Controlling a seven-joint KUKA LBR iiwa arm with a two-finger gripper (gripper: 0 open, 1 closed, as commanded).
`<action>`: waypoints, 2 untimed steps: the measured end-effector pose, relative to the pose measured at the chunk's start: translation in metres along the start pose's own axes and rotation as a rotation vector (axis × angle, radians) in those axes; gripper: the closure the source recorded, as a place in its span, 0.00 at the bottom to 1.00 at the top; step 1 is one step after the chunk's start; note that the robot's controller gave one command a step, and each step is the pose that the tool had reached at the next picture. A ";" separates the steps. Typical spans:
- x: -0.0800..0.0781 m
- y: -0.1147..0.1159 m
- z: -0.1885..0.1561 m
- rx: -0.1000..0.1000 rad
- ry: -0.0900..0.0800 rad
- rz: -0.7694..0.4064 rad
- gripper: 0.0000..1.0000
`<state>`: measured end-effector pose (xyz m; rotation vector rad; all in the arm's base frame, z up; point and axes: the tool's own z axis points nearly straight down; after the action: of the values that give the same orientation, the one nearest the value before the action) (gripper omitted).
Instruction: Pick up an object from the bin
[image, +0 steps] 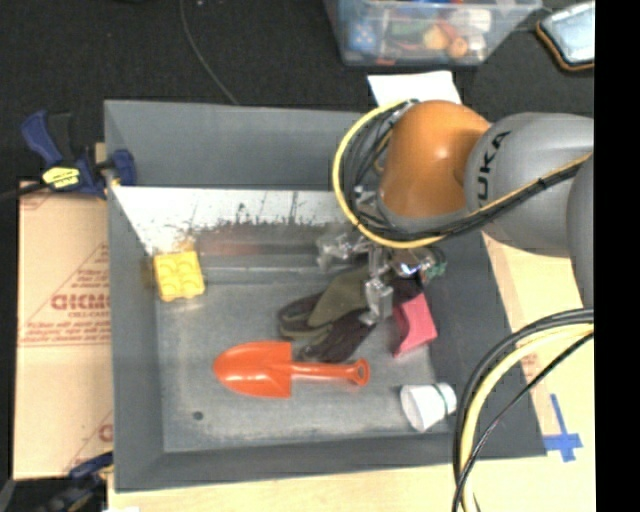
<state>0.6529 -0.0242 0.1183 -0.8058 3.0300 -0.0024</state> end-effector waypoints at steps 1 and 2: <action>0.002 -0.005 0.047 0.012 -0.014 -0.092 0.00; 0.010 -0.010 0.046 0.004 -0.010 -0.024 1.00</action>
Offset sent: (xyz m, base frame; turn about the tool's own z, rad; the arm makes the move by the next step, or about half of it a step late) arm -0.0056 -0.0145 -0.0483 -0.0214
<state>0.6492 -0.0378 0.0723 -0.8392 3.0099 -0.0045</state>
